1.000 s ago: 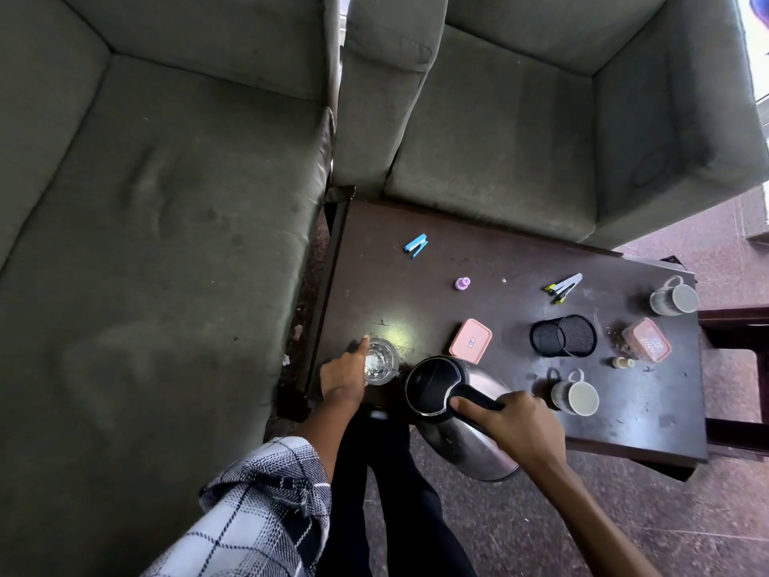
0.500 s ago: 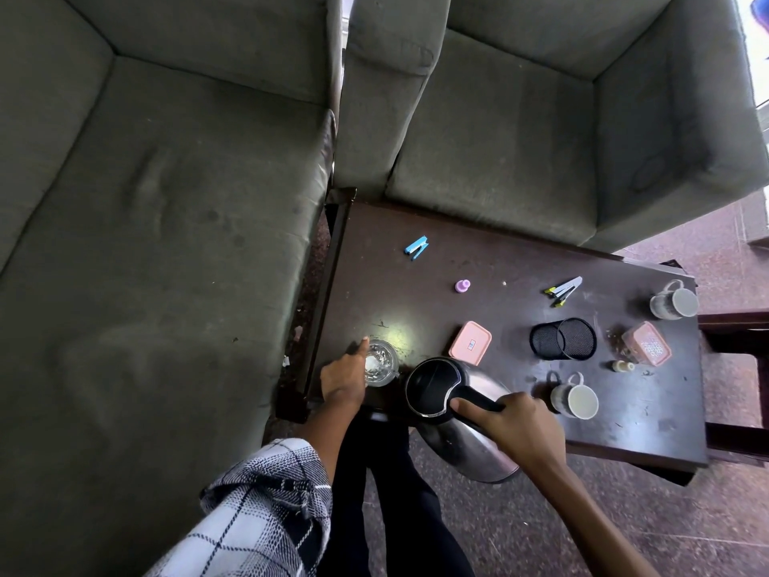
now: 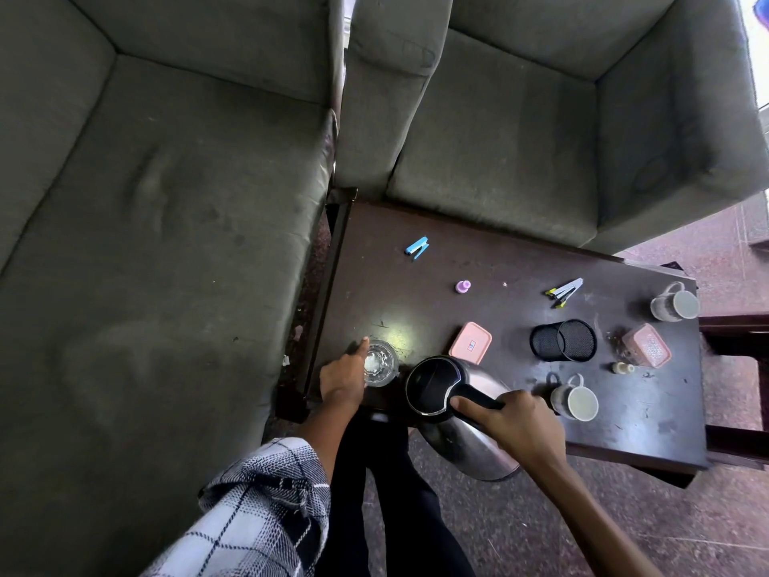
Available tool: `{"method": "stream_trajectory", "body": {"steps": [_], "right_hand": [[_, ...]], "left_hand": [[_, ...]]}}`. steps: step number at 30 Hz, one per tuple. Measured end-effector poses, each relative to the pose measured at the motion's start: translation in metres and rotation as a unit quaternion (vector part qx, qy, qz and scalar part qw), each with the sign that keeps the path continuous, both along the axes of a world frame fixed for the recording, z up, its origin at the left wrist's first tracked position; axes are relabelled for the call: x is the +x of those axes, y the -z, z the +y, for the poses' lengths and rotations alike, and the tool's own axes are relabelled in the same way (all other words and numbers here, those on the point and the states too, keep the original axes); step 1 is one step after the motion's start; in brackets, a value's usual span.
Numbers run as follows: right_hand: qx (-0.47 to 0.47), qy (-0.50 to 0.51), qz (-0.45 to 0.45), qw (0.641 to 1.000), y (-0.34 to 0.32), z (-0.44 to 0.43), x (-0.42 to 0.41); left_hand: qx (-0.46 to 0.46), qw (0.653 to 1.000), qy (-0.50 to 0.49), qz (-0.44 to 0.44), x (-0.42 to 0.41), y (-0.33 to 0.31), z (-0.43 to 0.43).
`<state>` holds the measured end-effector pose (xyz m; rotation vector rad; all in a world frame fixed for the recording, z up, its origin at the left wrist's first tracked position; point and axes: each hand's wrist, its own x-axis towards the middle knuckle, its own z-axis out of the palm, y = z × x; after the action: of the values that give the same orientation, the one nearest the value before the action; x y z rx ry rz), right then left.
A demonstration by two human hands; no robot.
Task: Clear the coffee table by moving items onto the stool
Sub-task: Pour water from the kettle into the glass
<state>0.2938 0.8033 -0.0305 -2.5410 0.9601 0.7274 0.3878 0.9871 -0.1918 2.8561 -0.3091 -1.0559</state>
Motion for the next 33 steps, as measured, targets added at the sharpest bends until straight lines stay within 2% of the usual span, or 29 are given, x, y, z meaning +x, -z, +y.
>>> {"method": "stream_trajectory", "body": {"steps": [33], "right_hand": [[-0.016, 0.001, 0.008, 1.0, -0.0012, -0.0024, 0.0059]], "left_hand": [[-0.008, 1.0, 0.012, -0.004, 0.0001, -0.0002, 0.0018]]}}
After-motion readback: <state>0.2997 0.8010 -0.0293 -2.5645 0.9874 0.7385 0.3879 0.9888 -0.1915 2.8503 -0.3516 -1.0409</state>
